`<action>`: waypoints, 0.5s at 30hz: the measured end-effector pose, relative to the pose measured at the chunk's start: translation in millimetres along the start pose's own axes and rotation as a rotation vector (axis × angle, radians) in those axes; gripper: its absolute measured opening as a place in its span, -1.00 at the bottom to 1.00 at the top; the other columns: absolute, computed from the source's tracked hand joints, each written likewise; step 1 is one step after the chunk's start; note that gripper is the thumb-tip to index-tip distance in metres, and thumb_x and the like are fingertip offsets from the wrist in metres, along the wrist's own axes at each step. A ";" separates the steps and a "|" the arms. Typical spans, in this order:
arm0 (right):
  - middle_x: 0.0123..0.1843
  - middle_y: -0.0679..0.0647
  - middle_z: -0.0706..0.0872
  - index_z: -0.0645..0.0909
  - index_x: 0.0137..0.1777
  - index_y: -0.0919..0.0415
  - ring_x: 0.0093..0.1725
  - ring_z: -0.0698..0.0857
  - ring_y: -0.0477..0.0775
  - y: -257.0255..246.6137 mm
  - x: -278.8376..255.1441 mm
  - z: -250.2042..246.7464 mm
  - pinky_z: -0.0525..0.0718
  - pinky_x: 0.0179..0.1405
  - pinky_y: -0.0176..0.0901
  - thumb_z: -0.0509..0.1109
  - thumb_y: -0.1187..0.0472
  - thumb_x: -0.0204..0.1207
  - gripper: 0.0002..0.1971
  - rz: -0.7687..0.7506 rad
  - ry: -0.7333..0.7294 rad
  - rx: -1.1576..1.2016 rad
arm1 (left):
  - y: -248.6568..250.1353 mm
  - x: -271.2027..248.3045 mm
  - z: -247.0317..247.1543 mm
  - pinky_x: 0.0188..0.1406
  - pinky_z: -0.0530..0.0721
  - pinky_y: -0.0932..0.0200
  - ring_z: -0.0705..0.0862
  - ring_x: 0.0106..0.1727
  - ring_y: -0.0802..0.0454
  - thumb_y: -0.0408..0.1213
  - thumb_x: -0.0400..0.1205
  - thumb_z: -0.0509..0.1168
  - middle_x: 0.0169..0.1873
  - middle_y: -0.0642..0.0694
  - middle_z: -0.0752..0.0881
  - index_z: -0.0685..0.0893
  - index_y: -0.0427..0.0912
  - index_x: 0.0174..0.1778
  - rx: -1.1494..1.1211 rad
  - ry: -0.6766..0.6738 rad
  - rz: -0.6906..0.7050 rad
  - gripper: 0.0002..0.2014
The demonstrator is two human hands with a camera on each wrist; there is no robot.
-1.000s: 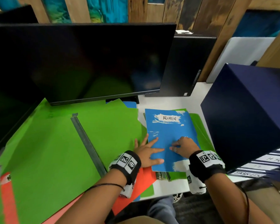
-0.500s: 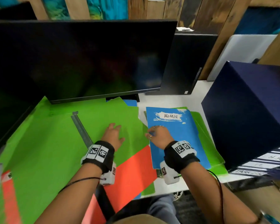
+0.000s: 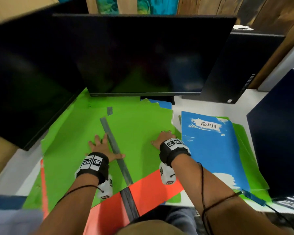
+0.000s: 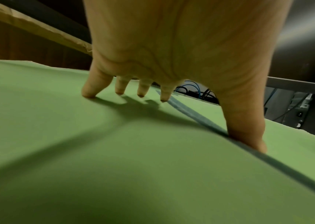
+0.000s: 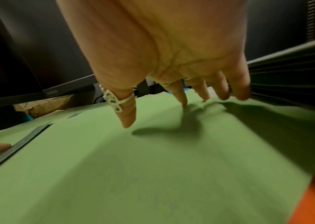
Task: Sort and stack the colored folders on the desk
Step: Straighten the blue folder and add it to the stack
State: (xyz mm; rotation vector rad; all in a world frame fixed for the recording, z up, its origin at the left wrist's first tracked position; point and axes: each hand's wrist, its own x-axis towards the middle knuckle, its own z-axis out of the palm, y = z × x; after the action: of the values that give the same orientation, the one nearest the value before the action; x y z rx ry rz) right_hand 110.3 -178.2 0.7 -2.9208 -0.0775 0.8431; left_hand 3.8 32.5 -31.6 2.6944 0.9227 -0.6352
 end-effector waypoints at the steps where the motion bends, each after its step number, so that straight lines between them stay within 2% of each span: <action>1: 0.63 0.29 0.13 0.11 0.62 0.25 0.57 0.25 0.36 0.3 0.7 2.3 0.38 0.46 0.19 0.32 -0.23 0.47 -0.14 0.042 0.002 0.030 | -1.6 -1.6 2.2 0.57 0.11 -0.38 -0.16 0.65 -0.32 0.49 0.09 0.39 0.64 -0.23 -0.20 -0.22 0.06 0.63 -0.027 0.002 0.003 0.34; 4: 0.65 0.31 0.05 -0.06 0.65 0.26 0.61 0.15 0.37 2.4 3.5 4.6 0.29 0.53 0.24 0.35 -0.25 0.44 -0.02 0.086 0.006 0.167 | -2.4 -8.9 3.6 0.56 0.10 -0.40 -0.19 0.65 -0.31 0.47 0.09 0.41 0.64 -0.21 -0.20 -0.21 0.08 0.63 -0.059 0.005 0.003 0.33; 7: 0.64 0.30 0.14 -0.06 0.65 0.21 0.59 0.19 0.35 1.0 0.7 2.4 0.30 0.51 0.24 0.34 -0.27 0.44 -0.03 0.085 0.068 0.276 | 1.0 -12.4 0.4 0.56 0.12 -0.40 -0.16 0.64 -0.34 0.45 0.13 0.41 0.65 -0.20 -0.17 -0.16 0.07 0.63 -0.104 0.010 -0.007 0.28; 11: 0.58 0.30 0.28 0.19 0.57 0.30 0.57 0.25 0.31 7.3 -1.7 -6.9 0.32 0.48 0.18 0.23 -0.21 0.55 -0.24 0.110 0.244 0.481 | 7.6 -16.1 -4.0 0.56 0.11 -0.37 -0.07 0.65 -0.30 0.50 0.23 0.27 0.65 -0.18 -0.09 -0.14 -0.11 0.64 -0.269 0.081 -0.081 0.23; 15: 0.35 0.38 0.55 0.45 0.34 0.43 0.38 0.52 0.33 12.1 -0.4 -15.4 0.46 0.32 0.09 0.10 -0.06 0.68 -0.47 -0.007 0.352 0.769 | 10.2 -21.3 -19.6 0.61 0.05 -0.24 -0.10 0.65 -0.29 0.45 0.37 0.20 0.64 -0.33 -0.15 -0.25 -0.30 0.62 -0.458 0.120 -0.187 0.21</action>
State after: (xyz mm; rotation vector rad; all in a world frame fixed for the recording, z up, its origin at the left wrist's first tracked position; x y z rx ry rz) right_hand 118.5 -191.6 12.6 -2.2754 0.2152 0.2465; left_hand 1.5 20.0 -3.7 2.2733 1.1940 -0.2520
